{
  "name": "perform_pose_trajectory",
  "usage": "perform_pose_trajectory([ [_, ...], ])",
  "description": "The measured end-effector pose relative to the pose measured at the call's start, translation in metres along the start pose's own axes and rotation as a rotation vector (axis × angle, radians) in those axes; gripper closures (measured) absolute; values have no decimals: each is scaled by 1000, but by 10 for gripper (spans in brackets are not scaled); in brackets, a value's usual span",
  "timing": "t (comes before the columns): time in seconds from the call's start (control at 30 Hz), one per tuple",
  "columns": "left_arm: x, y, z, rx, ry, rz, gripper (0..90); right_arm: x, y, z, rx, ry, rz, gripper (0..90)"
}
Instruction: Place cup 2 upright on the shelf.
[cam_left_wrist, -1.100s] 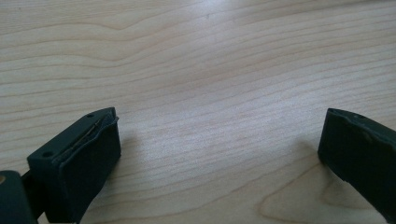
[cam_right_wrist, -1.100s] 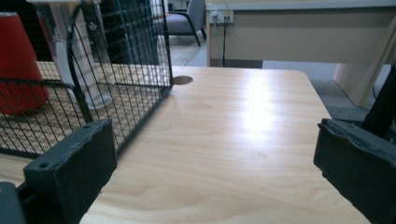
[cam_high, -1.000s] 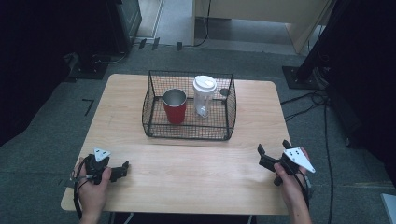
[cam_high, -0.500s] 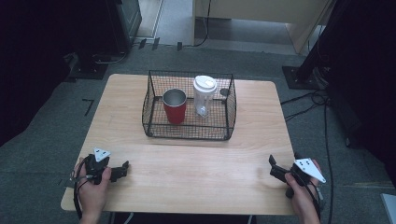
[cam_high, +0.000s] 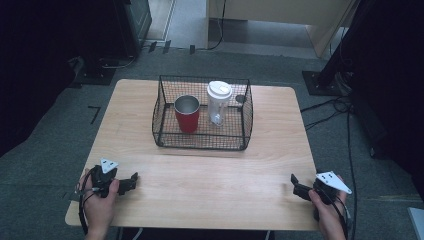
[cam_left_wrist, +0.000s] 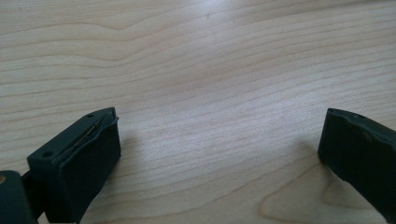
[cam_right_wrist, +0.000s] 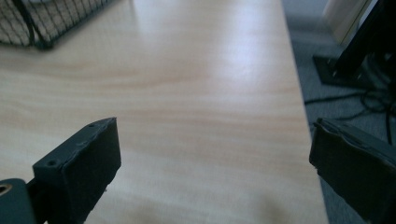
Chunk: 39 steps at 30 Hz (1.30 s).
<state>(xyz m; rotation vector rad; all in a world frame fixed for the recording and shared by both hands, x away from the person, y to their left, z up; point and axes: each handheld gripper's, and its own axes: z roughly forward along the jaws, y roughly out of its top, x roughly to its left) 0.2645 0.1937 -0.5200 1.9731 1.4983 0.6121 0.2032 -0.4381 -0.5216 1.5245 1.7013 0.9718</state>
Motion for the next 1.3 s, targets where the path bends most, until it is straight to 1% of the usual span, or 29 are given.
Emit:
perform_pose_trajectory([
  [0.03, 0, 0, 0, 1, 0, 0, 0, 1, 0, 1, 36, 0, -9, 22],
  [0.17, 0, 0, 0, 1, 0, 0, 0, 5, 1, 3, 60, -12, -46, 26],
  [0.3, 0, 0, 0, 0, 0, -1, 0, 5, 1, 6, 109, -5, -20, 26],
  [0.33, 0, 0, 0, 0, 0, -1, 0, 5, 1, 7, 126, -4, -21, 26],
  [0.43, 0, 0, 0, 1, 0, -1, 0, 8, 1, 10, 152, -15, -48, 26],
  [0.5, 0, 0, 0, 0, 0, -1, 0, 11, 1, 13, 200, 7, -54, 24],
  [0.57, 0, 0, 0, 1, -1, -1, 0, 13, 1, 13, 208, 20, -52, 23],
  [0.63, 0, 0, 0, 1, -1, -1, 0, 12, 1, 14, 214, 14, -43, 8],
  [0.7, 0, 0, 0, 0, 0, -1, 0, 12, 1, 14, 215, 18, -44, 8],
  [0.73, 0, 0, 0, 0, 0, -1, 0, 12, 2, 14, 219, 24, -38, 8],
  [0.8, 0, 0, 0, 1, 0, -1, 0, 10, 2, 15, 232, 56, -25, 8],
  [0.9, 0, 0, 0, 1, -1, -1, 0, 11, 1, 14, 233, 71, -38, 8],
  [1.3, 0, 0, 0, 0, 0, -1, 0, 11, 1, 14, 232, 74, -40, 8],
])
